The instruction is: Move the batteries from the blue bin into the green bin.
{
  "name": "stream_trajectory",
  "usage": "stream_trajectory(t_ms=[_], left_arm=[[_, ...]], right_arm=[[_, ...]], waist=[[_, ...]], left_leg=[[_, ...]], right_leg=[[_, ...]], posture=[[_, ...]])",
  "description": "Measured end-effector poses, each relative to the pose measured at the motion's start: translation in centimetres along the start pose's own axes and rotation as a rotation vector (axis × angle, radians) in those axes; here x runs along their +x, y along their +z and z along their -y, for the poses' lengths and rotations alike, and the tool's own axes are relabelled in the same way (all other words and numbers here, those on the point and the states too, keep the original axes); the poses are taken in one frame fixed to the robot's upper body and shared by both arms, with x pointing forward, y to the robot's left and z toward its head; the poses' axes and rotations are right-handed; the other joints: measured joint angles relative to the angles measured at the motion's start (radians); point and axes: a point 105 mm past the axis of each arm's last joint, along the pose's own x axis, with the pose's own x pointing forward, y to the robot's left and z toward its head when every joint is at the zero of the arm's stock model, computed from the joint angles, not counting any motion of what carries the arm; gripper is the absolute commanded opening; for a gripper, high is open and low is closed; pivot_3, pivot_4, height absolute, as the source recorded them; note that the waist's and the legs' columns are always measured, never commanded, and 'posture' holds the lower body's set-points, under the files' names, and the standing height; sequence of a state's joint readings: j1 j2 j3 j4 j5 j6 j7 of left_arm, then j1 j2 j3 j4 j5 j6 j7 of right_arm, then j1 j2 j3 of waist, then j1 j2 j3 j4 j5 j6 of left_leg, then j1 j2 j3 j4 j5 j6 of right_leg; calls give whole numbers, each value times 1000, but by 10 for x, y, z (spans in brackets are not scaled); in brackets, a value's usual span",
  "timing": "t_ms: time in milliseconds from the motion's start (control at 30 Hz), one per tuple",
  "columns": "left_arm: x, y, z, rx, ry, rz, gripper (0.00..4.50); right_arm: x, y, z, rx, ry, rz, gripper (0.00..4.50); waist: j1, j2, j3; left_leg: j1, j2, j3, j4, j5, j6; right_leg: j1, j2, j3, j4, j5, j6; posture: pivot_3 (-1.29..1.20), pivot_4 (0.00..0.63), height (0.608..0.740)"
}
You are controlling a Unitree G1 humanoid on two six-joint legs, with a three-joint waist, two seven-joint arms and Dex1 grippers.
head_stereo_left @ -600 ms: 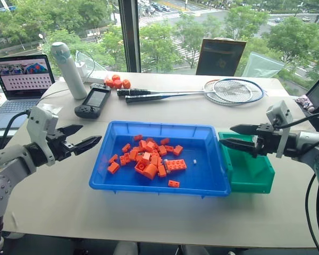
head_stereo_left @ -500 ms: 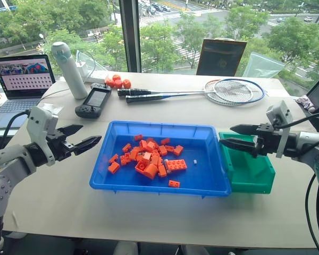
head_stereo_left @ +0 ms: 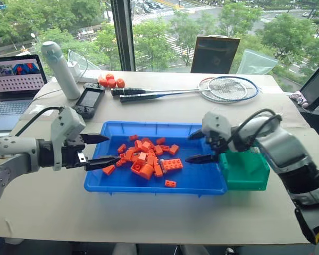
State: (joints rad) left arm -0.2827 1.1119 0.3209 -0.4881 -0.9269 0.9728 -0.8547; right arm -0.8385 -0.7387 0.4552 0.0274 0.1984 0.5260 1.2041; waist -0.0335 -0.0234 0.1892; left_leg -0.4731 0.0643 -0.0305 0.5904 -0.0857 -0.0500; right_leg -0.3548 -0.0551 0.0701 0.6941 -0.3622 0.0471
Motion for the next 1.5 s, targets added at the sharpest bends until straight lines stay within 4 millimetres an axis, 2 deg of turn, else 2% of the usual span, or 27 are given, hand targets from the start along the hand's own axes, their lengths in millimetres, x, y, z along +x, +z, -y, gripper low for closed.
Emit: stream_trajectory(t_ms=[67,233,333,367,467,600,633,733,767,800,867,933,1000,1100,1167,1367,1400,1500], left_arm=[[0,2,5,4,-16,3,4500],[-2,3,12,6,-33,1,4500],[-3,2,19,23,-49,-19,4500],[-3,1,20,21,-53,-25,4500],[-2,-2,21,15,-57,-32,4500],[-3,3,20,32,-45,-21,4500],[-3,3,19,32,-42,-20,4500],[-3,4,19,32,-40,-20,4500],[-3,4,18,33,-38,-19,4500],[-3,4,17,32,-35,-18,4500],[-3,3,17,33,-36,-19,4500],[-2,7,17,51,-32,-8,4500],[-2,12,15,74,-24,7,4500],[1,18,16,87,-31,34,4500],[3,20,17,93,-40,44,4500],[3,15,17,77,-34,28,4500],[4,13,17,71,-34,24,4500],[2,12,16,66,-26,21,4500]], right_arm=[[10,-2,-3,-25,44,-17,4425],[18,-10,3,-97,86,-76,4425],[32,-17,-2,-110,146,-95,4425],[36,-19,-3,-119,161,-104,3912],[43,-18,-5,-152,179,-104,3095],[44,-18,-7,-163,207,-116,1624],[42,-18,-8,-161,210,-121,1392],[37,-20,-6,-156,200,-131,1372],[33,-22,-3,-154,183,-142,1372],[18,-20,13,-169,95,-165,1372],[12,-14,21,-184,54,-162,1372],[-3,-4,44,-222,-66,-186,1372],[-15,-5,66,-251,-186,-232,1372],[-9,-17,78,-229,-260,-260,1372],[2,-21,76,-222,-242,-256,2375],[3,-24,73,-218,-210,-268,4326],[2,-24,73,-223,-212,-266,4473],[-1,-14,71,-222,-211,-217,4473]], waist=[[8,0,1],[16,0,1],[16,0,1],[16,0,1],[16,0,1],[18,0,1],[19,0,1],[20,0,1],[20,0,1],[19,0,2],[18,0,2],[13,0,2],[14,0,2],[15,0,2],[15,0,2],[15,0,2],[15,0,2],[15,0,2]], left_leg=[[-1,0,0,0,0,0],[0,1,0,0,0,-1],[0,1,0,0,0,-1],[1,0,0,0,0,-1],[2,1,0,0,1,-1],[3,1,0,0,1,-1],[3,1,0,0,1,-1],[3,0,0,0,1,-1],[3,0,0,0,1,-1],[2,1,0,0,1,-1],[3,1,0,0,1,-2],[3,1,0,-1,1,-2],[3,1,0,-1,1,-2],[3,1,0,-1,1,-2],[2,1,0,-1,1,-2],[1,1,0,-1,1,-2],[1,1,0,-1,1,-2],[1,1,0,0,1,-2]], right_leg=[[0,0,0,0,0,0],[0,0,-1,1,0,0],[0,0,-1,1,0,0],[0,0,-1,1,0,0],[1,1,-1,2,0,0],[2,0,-1,2,0,0],[2,0,-1,2,0,0],[2,0,-1,2,0,0],[2,0,-1,2,0,0],[1,0,-1,2,0,0],[1,0,-1,2,0,0],[0,1,-1,2,0,-1],[1,1,-1,2,0,-1],[1,1,-1,2,0,-1],[0,1,-1,2,1,-1],[-1,1,-1,2,0,-1],[-1,1,-1,2,0,-1],[-1,1,-1,3,0,-1]], posture=[[0,150,709],[0,150,709],[0,150,709],[0,150,709],[0,150,709],[0,150,709],[0,150,709],[0,150,709],[0,150,709],[0,150,709],[0,150,709],[0,150,709],[0,150,709],[0,150,709],[0,150,709],[0,150,709],[0,150,709],[0,150,709]])
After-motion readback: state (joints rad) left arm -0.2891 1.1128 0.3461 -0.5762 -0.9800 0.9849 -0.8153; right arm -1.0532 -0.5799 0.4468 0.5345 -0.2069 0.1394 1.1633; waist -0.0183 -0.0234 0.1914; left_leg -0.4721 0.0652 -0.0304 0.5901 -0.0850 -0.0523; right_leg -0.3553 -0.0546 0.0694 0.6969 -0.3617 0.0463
